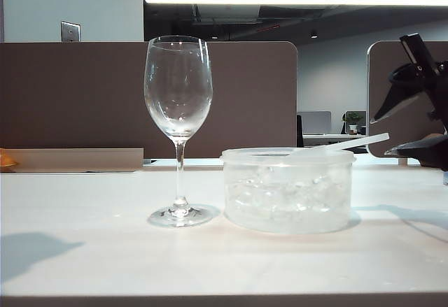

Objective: Pick up an ice shovel filled with ice cubes and pour the ice from the shovel into the glass.

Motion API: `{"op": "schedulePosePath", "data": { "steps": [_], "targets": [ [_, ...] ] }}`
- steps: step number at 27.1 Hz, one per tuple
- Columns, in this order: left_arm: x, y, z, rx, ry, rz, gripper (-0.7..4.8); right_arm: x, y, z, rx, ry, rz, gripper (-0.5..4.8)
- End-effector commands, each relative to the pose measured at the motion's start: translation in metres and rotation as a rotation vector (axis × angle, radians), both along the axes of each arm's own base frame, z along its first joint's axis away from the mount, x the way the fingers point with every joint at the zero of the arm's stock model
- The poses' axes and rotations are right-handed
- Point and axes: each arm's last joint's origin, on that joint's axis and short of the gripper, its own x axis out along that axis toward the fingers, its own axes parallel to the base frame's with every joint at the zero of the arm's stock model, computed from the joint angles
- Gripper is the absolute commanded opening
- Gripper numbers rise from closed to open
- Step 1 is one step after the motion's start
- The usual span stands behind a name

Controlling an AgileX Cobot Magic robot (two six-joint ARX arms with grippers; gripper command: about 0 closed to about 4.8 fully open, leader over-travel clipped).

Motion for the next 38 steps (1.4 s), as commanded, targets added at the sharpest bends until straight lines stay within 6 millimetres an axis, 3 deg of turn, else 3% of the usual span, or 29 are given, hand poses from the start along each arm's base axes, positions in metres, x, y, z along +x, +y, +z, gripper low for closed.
{"op": "schedulePosePath", "data": {
  "steps": [1,21,25,32,38],
  "targets": [
    [0.000,0.000,0.002,-0.009,-0.013,0.000,-0.05,0.003,0.000,0.001,0.000,-0.019,-0.016,2.21],
    [0.000,0.000,0.002,-0.009,-0.014,0.000,-0.05,0.015,0.015,-0.015,0.083,-0.037,0.007,2.00],
    [0.000,0.000,0.002,-0.009,-0.014,0.000,-0.05,0.017,0.015,-0.012,0.086,-0.064,-0.008,0.97],
    [0.000,0.000,0.002,-0.009,-0.014,0.000,-0.05,0.017,0.015,-0.013,0.131,-0.044,-0.019,0.02],
    [0.000,0.000,0.002,-0.009,-0.014,0.000,-0.05,0.020,0.016,-0.017,0.209,-0.049,-0.028,-0.01]
  ]
}}
